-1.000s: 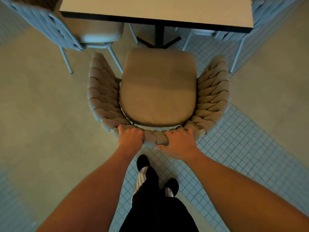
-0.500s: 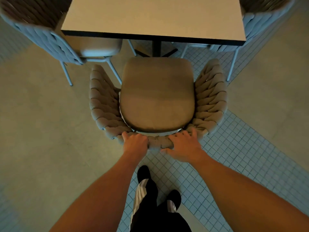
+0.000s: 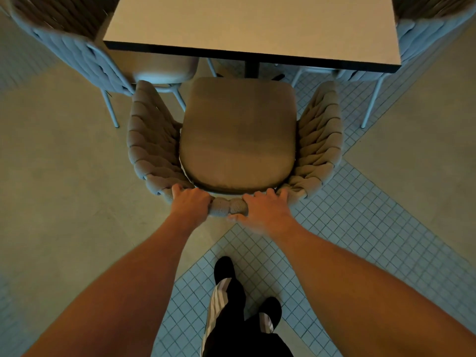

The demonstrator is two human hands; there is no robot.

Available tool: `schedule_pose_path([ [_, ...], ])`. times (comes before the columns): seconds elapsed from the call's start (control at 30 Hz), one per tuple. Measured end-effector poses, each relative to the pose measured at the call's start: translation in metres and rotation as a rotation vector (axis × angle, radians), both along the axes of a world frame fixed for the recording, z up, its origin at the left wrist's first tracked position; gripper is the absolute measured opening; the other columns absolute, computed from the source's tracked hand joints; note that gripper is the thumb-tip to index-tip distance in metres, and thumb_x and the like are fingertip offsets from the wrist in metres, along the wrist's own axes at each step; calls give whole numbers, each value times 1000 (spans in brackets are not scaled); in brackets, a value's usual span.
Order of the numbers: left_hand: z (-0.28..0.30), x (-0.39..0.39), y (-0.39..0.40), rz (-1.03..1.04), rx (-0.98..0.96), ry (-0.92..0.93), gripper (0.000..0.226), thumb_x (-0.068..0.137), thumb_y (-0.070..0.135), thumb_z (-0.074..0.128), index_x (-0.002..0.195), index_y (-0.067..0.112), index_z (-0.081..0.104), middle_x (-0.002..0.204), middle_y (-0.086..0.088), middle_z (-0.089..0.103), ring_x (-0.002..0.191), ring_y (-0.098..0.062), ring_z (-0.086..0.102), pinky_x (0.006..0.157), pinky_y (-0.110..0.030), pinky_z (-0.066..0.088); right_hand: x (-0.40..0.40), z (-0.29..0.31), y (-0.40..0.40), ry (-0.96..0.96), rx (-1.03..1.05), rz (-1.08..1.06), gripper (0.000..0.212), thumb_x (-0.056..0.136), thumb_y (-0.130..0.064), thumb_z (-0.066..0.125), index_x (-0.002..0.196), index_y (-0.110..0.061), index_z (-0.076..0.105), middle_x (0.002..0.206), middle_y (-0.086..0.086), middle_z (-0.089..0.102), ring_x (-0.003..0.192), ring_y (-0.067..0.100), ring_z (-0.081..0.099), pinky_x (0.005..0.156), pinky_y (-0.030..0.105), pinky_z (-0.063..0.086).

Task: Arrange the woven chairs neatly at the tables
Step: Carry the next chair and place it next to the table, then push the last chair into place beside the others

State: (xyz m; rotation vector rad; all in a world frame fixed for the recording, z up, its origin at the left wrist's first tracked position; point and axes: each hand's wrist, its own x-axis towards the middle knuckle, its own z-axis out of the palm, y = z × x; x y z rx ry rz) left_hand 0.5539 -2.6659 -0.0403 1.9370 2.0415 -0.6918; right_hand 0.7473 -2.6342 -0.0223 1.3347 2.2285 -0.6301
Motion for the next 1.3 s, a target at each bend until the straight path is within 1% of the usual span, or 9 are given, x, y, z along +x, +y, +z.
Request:
schedule_pose_path([
  [0.13, -3, 2, -1, 8, 20, -8, 18, 89, 32, 60, 104, 36, 70, 89, 12, 67, 92, -16, 63, 89, -44, 27, 3, -3, -1, -5, 23, 8, 75, 84, -90, 31, 124, -31, 57, 125, 0, 62, 127, 30, 47, 110, 63, 26],
  [0.33, -4, 4, -2, 10, 35, 8, 14, 90, 30, 59, 98, 32, 70, 87, 11, 67, 91, -17, 64, 91, -44, 29, 4, -3, 0, 2, 23, -3, 72, 84, -90, 31, 119, -32, 58, 124, -1, 62, 126, 29, 45, 108, 60, 26],
  [0.5, -8, 3, -2, -1, 40, 2, 17, 91, 31, 58, 102, 35, 70, 86, 12, 67, 90, -15, 64, 91, -45, 27, 3, -5, 3, -20, 7, 24, 80, 84, -91, 29, 132, -33, 54, 130, 1, 60, 128, 29, 44, 107, 59, 26],
  [0.7, -2, 3, -2, -8, 25, -5, 11, 90, 29, 61, 96, 31, 70, 87, 10, 66, 91, -16, 63, 95, -46, 29, 4, -7, 4, -11, -4, 20, 78, 82, -91, 31, 130, -34, 55, 127, -2, 62, 127, 28, 44, 107, 58, 27],
  [0.8, 1, 2, 0, -2, -13, -62, 14, 86, 36, 65, 99, 33, 69, 88, 10, 65, 93, -17, 61, 96, -47, 29, 2, -4, 6, -38, -55, 0, 79, 81, -93, 33, 129, -33, 54, 129, -2, 61, 129, 28, 43, 108, 60, 25],
  [0.9, 5, -8, 0, -4, -79, -201, 36, 83, 55, 65, 115, 39, 64, 102, 11, 65, 103, -18, 59, 100, -46, 27, -3, 7, 8, -65, -121, -33, 77, 83, -89, 39, 132, -30, 52, 135, 0, 58, 133, 29, 41, 111, 61, 24],
  [1.03, 23, -26, -8, -4, -54, -384, 56, 85, 58, 58, 136, 35, 55, 127, 7, 62, 121, -19, 53, 107, -45, 28, -17, 31, 5, -11, -151, -71, 80, 86, -83, 46, 145, -29, 42, 147, 3, 50, 139, 30, 37, 114, 64, 22],
  [1.2, 50, -49, -36, 171, 28, -423, 79, 83, 75, 46, 148, 29, 42, 151, -1, 45, 140, -26, 38, 115, -51, 29, -47, 67, -3, 30, -129, -47, 81, 89, -82, 44, 150, -30, 40, 152, 3, 45, 143, 28, 34, 116, 64, 18],
  [1.3, 70, -65, -52, 290, 51, -432, 77, 86, 73, 48, 150, 31, 39, 154, -2, 41, 141, -27, 36, 114, -53, 29, -66, 84, -9, 55, -137, -21, 82, 90, -80, 44, 152, -28, 39, 155, 4, 43, 145, 28, 33, 116, 61, 20],
])
